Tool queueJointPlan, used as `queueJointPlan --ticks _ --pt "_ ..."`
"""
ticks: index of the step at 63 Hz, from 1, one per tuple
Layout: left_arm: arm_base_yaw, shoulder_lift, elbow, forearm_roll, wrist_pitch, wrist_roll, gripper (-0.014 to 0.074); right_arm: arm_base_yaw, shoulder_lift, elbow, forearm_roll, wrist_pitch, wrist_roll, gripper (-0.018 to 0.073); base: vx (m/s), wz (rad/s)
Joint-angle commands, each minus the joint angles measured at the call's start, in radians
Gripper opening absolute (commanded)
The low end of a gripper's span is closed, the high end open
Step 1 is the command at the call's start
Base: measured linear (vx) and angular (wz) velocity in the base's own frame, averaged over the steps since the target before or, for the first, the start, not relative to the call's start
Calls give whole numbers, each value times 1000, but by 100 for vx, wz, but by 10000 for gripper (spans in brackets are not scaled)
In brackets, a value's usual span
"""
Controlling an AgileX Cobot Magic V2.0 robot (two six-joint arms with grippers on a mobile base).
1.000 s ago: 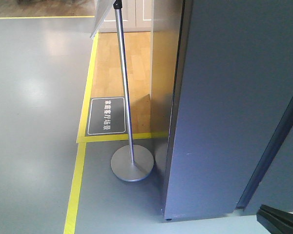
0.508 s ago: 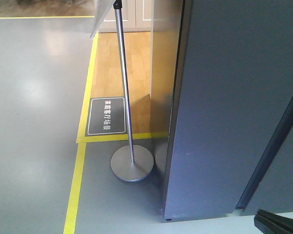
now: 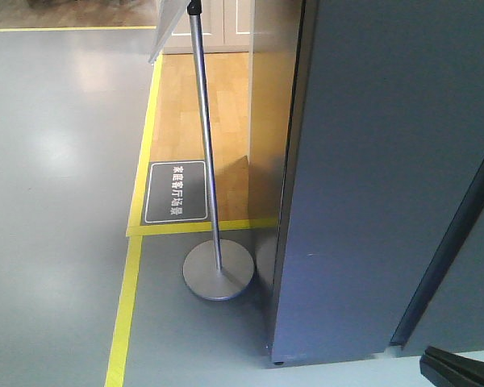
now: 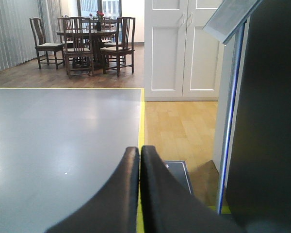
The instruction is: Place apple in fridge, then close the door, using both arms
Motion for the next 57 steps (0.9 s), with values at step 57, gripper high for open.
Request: queueJointPlan --ticks 57 --pt "1 -16 28 -5 -79 -11 -8 39 13 -23 59 -22 -8 -3 0 0"
